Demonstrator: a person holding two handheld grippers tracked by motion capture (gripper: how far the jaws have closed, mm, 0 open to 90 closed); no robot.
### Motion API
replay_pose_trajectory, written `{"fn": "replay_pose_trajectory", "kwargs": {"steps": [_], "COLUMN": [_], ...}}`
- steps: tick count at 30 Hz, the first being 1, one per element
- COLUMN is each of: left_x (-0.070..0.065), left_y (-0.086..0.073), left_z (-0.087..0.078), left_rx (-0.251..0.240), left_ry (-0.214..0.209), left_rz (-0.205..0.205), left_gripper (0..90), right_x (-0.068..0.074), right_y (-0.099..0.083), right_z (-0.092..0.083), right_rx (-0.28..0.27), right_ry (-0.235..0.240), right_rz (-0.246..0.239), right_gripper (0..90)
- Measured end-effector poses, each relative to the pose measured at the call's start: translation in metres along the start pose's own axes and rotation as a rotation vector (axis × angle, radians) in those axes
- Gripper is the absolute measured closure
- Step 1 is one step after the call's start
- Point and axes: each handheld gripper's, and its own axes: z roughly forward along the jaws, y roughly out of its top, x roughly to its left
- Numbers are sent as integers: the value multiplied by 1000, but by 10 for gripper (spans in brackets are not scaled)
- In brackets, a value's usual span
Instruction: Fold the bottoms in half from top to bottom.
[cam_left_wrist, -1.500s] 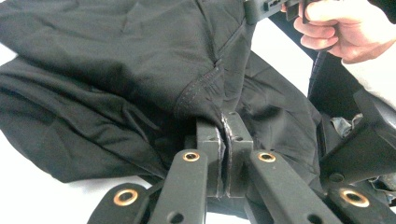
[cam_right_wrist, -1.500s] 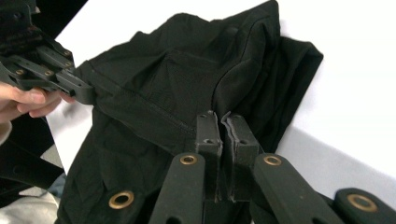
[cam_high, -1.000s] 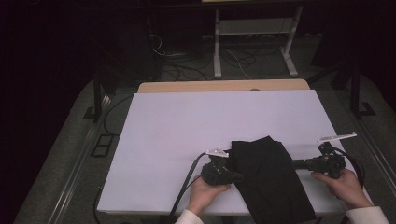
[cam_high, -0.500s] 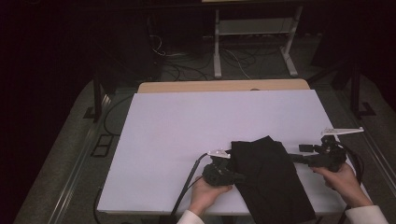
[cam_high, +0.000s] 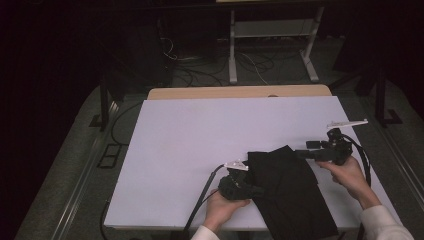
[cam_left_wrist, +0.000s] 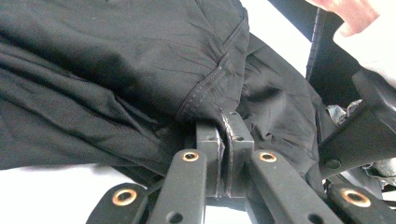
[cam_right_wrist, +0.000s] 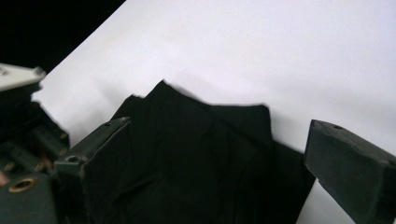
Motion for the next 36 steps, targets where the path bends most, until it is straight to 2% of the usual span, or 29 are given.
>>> {"fn": "replay_pose_trajectory", "kwargs": {"steps": [4,8,10,13,15,21,27,31,33,34,36], "left_x": [0,-1,0,0,-1,0,0,0,-1,-1,-1], "left_y": [0,0,0,0,-1,0,1,1,1,1,1], "left_z": [2,3,3,4,5,6,6,6,6,6,6], "left_rx": [-2,2,1,-4,-3,3,1,0,2,2,1], "left_ry": [-2,0,-1,-3,-2,0,1,0,-1,-1,0], "left_rz": [0,5,5,3,4,9,12,9,11,11,14], "left_gripper": [862,861,861,861,861,858,858,858,858,858,858], "right_x": [-7,-13,-13,-18,-19,-25,-30,-31,-28,-28,-25], "right_y": [9,16,17,19,19,21,19,18,17,17,17], "right_z": [10,27,29,41,43,51,58,56,57,57,59], "right_rx": [10,49,55,108,110,132,168,184,203,203,224], "right_ry": [9,0,3,-13,-16,0,45,97,102,102,96], "right_rz": [11,1,-1,-18,-21,-32,-6,0,-31,-31,-46], "right_gripper": [106,126,133,149,171,238,281,370,465,465,543]}}
